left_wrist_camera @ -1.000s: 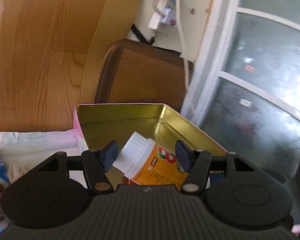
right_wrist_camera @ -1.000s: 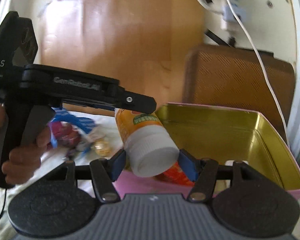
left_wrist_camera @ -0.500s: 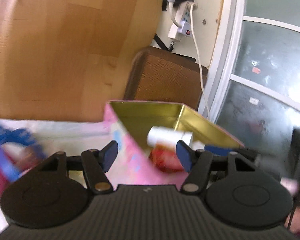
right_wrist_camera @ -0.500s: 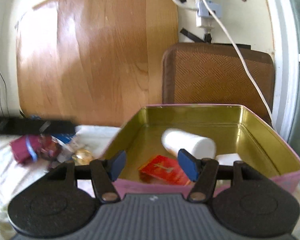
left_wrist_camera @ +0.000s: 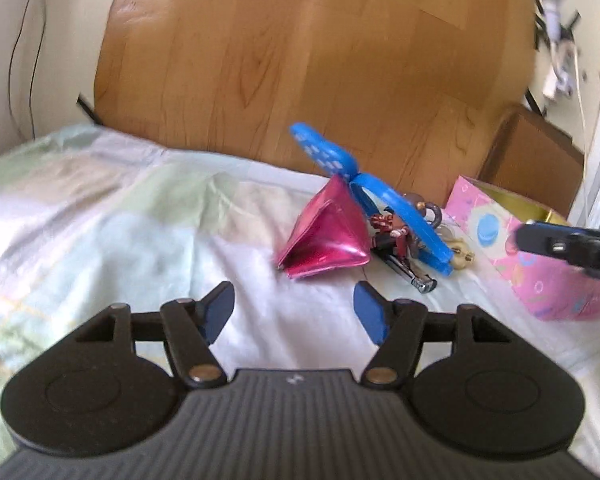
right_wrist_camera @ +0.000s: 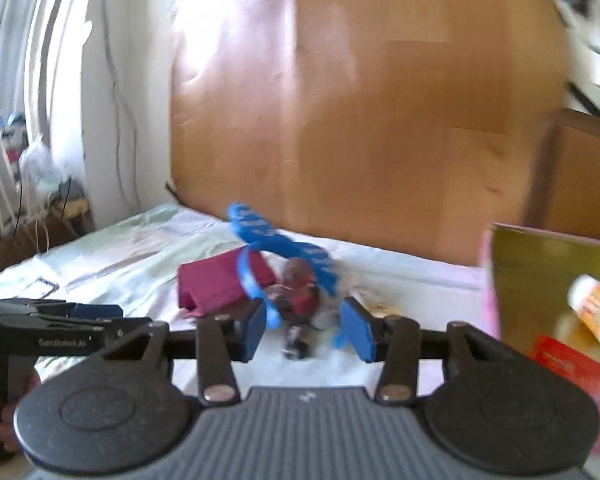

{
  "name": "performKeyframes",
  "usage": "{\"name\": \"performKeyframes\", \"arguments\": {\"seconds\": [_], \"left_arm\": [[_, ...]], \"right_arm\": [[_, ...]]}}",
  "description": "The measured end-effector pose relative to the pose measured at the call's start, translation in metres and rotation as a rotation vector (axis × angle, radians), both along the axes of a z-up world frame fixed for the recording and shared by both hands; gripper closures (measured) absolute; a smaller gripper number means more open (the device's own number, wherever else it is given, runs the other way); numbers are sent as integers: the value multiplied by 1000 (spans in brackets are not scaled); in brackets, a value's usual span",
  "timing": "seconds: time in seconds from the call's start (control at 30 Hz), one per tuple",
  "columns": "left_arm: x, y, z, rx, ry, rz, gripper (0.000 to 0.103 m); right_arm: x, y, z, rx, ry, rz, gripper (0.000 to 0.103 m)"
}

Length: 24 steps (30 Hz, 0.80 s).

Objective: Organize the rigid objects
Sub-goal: 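Reach the right tool to the pink pouch and grasp it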

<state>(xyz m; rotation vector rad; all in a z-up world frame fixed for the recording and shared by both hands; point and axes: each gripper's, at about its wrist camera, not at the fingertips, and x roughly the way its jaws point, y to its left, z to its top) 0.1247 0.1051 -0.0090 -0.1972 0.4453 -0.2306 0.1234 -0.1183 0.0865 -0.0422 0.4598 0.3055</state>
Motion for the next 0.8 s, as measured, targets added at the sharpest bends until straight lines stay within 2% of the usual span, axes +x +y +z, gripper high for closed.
{"name": "performKeyframes", "arguments": {"seconds": [0.13,0.23,0.33,0.4,0.5,0.63,0.8], "left_arm": [[-3,-3,2,-5,-44,-32,35],[-4,-7,2,6,-60,-44,35],[-4,-5,0,-3,-66,-29,35],[-6,-3,0,-6,-59,-12,35],[-10,1,1,-15,-71,33,35],[-11,8,2,-11,-81,107,35],[-10,12,3,-24,-78,127,35]], "right_arm": [[19,29,6,-62,-7,42,61],[33,45,11,-72,1,64,62],[37,60,13,-33,35,121,63],[43,70,8,25,107,155,63],[47,84,-3,40,158,160,62],[48,94,-10,12,141,136,62],[49,104,-9,-38,103,117,62]]}}
